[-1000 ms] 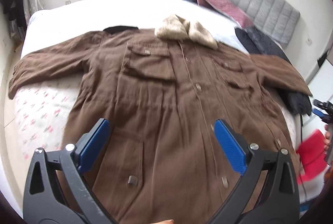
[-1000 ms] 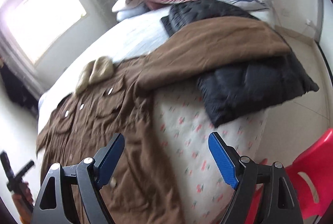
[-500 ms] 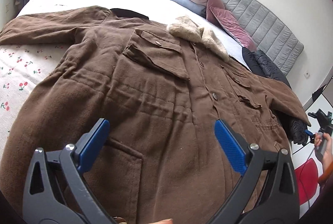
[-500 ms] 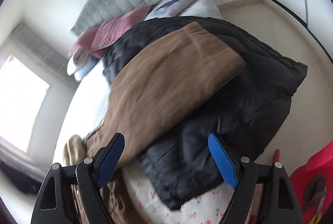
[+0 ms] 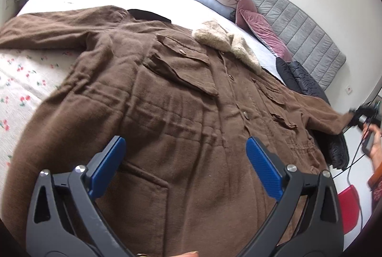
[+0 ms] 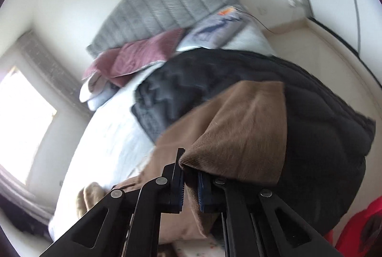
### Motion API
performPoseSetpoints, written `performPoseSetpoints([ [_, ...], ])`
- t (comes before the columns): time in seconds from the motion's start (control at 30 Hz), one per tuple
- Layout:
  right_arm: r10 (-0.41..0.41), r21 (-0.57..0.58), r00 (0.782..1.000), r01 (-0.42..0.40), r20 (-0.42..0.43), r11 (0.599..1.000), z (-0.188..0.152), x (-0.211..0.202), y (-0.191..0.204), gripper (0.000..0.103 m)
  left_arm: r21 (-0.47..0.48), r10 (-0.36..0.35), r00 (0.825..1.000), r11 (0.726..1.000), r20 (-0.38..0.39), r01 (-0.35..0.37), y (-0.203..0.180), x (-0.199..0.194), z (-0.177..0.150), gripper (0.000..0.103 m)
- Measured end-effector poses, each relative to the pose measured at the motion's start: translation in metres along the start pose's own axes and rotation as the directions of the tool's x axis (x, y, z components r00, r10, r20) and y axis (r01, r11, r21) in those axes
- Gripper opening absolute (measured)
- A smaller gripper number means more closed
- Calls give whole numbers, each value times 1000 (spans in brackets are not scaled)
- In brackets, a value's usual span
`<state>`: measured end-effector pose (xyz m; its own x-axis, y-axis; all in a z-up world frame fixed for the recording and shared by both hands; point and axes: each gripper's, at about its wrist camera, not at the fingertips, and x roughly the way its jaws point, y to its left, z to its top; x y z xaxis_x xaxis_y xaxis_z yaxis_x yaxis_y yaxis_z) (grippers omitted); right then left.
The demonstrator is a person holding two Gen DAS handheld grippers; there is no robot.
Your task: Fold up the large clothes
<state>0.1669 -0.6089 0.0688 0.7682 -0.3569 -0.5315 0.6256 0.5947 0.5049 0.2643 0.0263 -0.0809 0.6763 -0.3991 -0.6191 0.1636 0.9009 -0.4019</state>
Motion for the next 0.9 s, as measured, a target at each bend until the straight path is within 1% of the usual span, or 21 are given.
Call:
performPoseSetpoints([
  [0.03, 15, -68, 1000, -15, 2, 998, -2, -4, 25, 7, 0, 2, 1000, 1000, 1, -2, 1, -1, 1, 101],
  [0.1, 43, -161, 999, -42, 3, 986, -8, -10, 60, 7, -4, -5, 1000, 1000, -2, 5, 4, -2, 4, 101],
  [0.13, 62, -225, 998, -60, 1, 973, -14, -14, 86, 7, -8, -9, 1000, 1000, -1, 9, 5, -3, 5, 101],
  [0.2, 86, -306, 996, -85, -11, 948, -27, -18, 122, 7, -15, -15, 1000, 1000, 1, 15, 7, -4, 6, 101],
  [0.3, 121, -417, 991, -137, -64, 899, -55, -16, 182, 7, -23, -5, 1000, 1000, 1, 5, 12, -6, 9, 101],
  [0.37, 140, -478, 985, -171, -100, 862, -78, -11, 215, 7, -17, 4, 1000, 1000, 2, -4, 13, -7, 10, 101],
  [0.43, 163, -542, 976, -216, -144, 812, -109, -4, 253, 7, -11, 17, 1000, 1000, 9, -16, 15, -9, 12, 101],
  [0.57, 203, -601, 946, -318, -253, 733, -176, 14, 299, 7, -21, 15, 1000, 1000, 14, -15, 20, -10, 15, 101],
  [0.6, 208, -608, 939, -338, -275, 719, -190, 19, 308, 7, -28, 12, 1000, 1000, 13, -12, 22, -10, 16, 101],
  [0.63, 217, -607, 925, -370, -312, 703, -212, 28, 318, 7, -35, 8, 1000, 999, 12, -7, 24, -11, 17, 101],
  [0.67, 223, -598, 914, -393, -340, 699, -227, 34, 321, 10, -39, 5, 1000, 999, 12, -4, 24, -11, 17, 101],
  [0.7, 237, -575, 892, -432, -385, 695, -247, 44, 326, 10, -43, 1, 1000, 999, 13, -1, 25, -11, 18, 101],
  [0.73, 257, -544, 863, -480, -436, 688, -264, 52, 328, 10, -43, -1, 1000, 999, 13, 1, 26, -11, 18, 101],
  [0.77, 275, -508, 826, -529, -492, 679, -281, 58, 330, 15, -41, -1, 1000, 999, 12, 2, 26, -11, 18, 101],
  [0.8, 285, -469, 783, -575, -552, 670, -296, 65, 332, 18, -38, -1, 1000, 999, 10, 2, 26, -11, 18, 101],
  [0.83, 289, -442, 752, -603, -593, 664, -306, 69, 333, 29, -35, -1, 1000, 999, 7, 1, 26, -12, 18, 101],
  [0.87, 293, -409, 710, -638, -640, 653, -318, 73, 333, 39, -29, 2, 1000, 1000, 3, -2, 25, -13, 18, 101],
  [0.9, 297, -394, 684, -660, -666, 639, -327, 73, 331, 43, -20, 7, 1000, 1000, -3, -7, 25, -13, 18, 101],
])
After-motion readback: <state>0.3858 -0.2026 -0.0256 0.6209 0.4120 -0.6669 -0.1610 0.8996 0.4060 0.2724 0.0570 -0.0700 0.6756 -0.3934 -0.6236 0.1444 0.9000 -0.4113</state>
